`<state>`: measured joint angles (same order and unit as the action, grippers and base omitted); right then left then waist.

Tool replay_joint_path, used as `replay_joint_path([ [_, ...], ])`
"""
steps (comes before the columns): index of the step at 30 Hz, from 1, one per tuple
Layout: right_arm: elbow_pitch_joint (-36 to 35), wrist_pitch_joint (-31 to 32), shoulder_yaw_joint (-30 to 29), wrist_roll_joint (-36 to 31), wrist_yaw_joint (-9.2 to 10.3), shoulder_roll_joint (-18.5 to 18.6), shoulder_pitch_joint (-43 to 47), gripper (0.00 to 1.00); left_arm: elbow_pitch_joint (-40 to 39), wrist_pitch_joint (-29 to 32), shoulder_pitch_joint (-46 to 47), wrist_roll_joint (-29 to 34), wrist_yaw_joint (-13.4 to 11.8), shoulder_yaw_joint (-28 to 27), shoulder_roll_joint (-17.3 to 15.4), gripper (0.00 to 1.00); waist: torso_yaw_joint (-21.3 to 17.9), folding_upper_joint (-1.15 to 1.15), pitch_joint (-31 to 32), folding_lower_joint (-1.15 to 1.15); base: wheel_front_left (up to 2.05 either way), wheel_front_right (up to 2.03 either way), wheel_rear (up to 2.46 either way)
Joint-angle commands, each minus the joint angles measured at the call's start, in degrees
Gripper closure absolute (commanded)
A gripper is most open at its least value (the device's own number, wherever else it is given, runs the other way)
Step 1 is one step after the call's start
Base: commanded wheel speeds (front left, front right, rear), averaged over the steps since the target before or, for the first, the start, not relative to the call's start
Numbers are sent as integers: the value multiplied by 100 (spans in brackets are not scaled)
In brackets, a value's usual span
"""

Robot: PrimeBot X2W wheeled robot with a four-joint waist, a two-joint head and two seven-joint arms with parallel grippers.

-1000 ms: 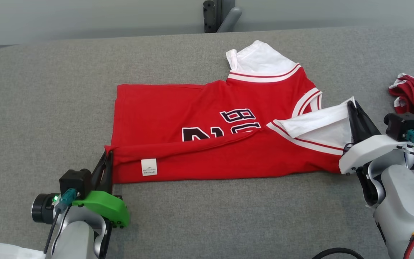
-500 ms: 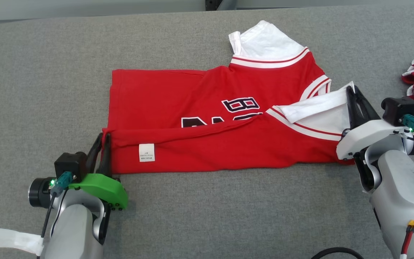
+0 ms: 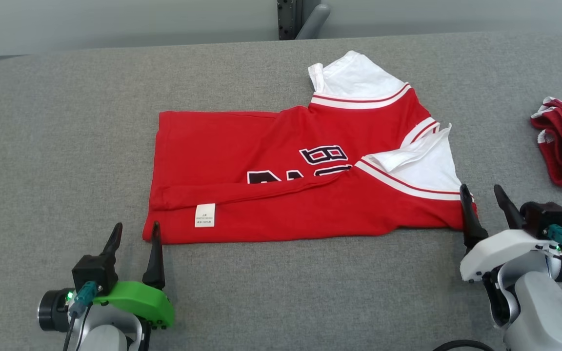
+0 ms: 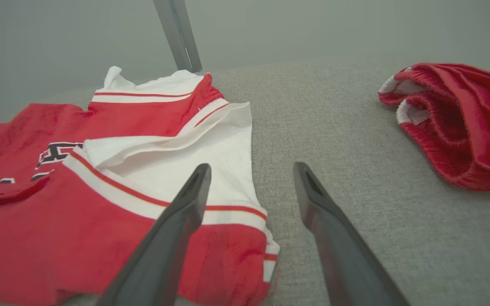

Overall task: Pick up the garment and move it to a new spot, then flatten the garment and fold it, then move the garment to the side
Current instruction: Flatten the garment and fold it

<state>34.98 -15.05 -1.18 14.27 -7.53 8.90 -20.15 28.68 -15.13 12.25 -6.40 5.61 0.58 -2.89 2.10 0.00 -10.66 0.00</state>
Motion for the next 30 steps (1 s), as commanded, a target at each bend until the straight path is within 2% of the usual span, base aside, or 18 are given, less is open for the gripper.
replay_joint_path([
  [1, 29, -15, 17, 79, 9, 11, 92, 0, -27, 2, -77, -47, -36, 41, -8, 0, -35, 0, 43, 0, 0, 0, 0],
  [5, 300, -15, 181, 182, 9, 43, 252, 0, -37, 2, -213, -137, -71, 142, -10, 0, -60, 0, 23, 0, 0, 0, 0],
  [14, 1108, -13, 327, 337, 9, -38, -28, 0, -7, 2, -140, -277, -99, 306, -10, 0, 37, 0, -6, 0, 0, 0, 0],
  [15, 1198, -1, 360, 342, 7, -31, -70, 20, -5, 2, -135, -283, -84, 314, -10, 0, 49, 0, -6, 0, 0, 0, 0],
  [16, 1266, -1, 393, 377, 5, -43, -102, 51, -3, 2, -130, -297, -64, 315, -10, 0, 60, 0, -7, 0, 0, 0, 0],
  [17, 1331, -1, 429, 420, 5, -60, -110, 98, 1, 2, -124, -305, -56, 306, -10, 0, 70, 0, -6, 0, 0, 0, 0],
  [21, 1315, -1, 469, 517, 13, 21, -169, 100, 23, 2, -123, -367, -11, 265, -9, 0, 71, 0, -4, 0, 0, 0, 0],
  [23, 1187, -1, 465, 568, 12, 50, -158, 100, 79, 2, -144, -704, 58, 260, -9, 0, 53, 0, 0, 0, 0, 0, 0],
  [26, 973, -8, 465, 636, 10, 48, -166, 100, 204, 2, -82, -837, 136, 352, -9, 0, 8, 0, -14, 0, 0, 0, 0],
  [30, 681, -8, 530, 707, 10, 9, -254, 100, 263, 2, 36, -781, 163, 249, -13, 0, -93, 0, -66, 0, 0, 0, 0],
])
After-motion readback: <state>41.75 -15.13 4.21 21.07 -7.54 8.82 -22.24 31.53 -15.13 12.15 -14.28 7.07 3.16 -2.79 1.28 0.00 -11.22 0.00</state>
